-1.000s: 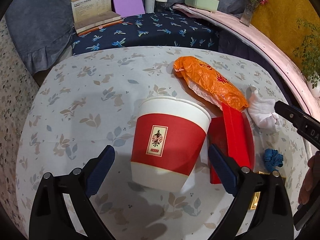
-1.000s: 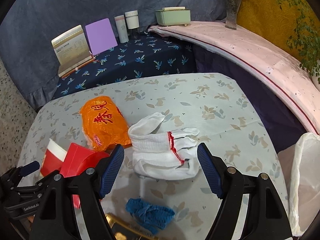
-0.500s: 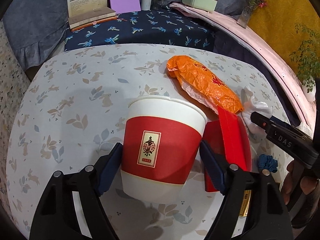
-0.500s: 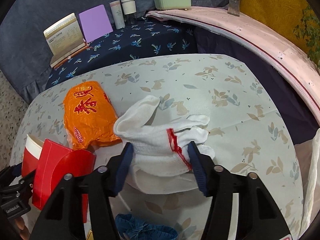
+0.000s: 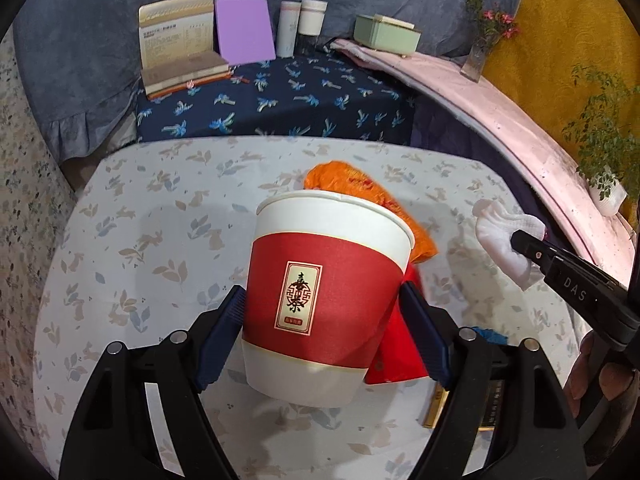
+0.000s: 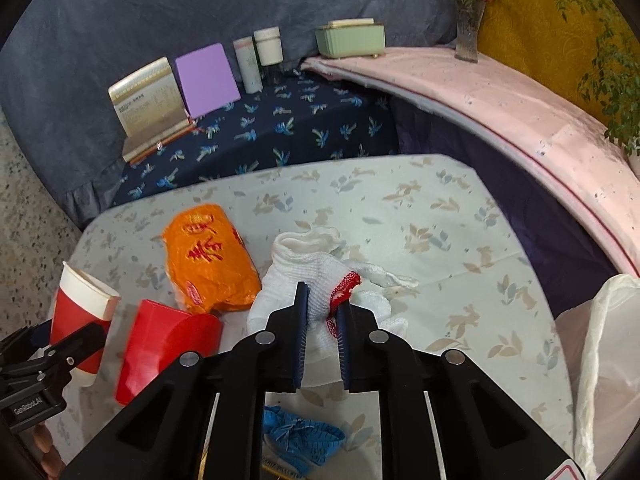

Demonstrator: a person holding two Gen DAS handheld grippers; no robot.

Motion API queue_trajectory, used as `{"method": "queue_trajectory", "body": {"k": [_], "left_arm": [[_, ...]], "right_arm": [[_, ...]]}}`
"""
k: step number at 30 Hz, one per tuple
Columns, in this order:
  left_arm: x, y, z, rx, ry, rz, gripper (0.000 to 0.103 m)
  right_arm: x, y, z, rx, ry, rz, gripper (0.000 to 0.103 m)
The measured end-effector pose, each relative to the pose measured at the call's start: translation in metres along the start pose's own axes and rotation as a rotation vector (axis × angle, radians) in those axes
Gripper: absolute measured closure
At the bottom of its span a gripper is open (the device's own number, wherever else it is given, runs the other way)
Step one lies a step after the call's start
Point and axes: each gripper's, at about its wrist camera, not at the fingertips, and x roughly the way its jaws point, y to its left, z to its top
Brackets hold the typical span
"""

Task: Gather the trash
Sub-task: 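Carry cup and glove over the white bin and open both tools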

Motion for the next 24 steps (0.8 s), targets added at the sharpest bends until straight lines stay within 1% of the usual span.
{"method": "queue_trajectory", "body": {"k": [6, 12, 16, 24], "left_arm": [[-0.026, -0.026, 0.009, 0.032, -0.048, -0.025, 0.029], [-0.050, -0.068, 0.014, 0.080, -0.092, -0.066, 0.029], [-0.061, -0.100, 0.013, 0.117, -0.109, -0.098, 0.029], [-0.075, -0.179, 0.007, 0.206, -0.120, -0.187, 0.029]], "right_arm": [[-0.045, -0.012, 0.012, 0.020, -0.081, 0.011, 0.090], [-0.089, -0.034, 0.017, 0.042, -0.152, 0.000, 0.090], [-0.115, -0.056, 0.015, 0.059, -0.184, -0.021, 0.090], [-0.161, -0.116, 0.003, 0.118, -0.237, -0.095, 0.090]]}}
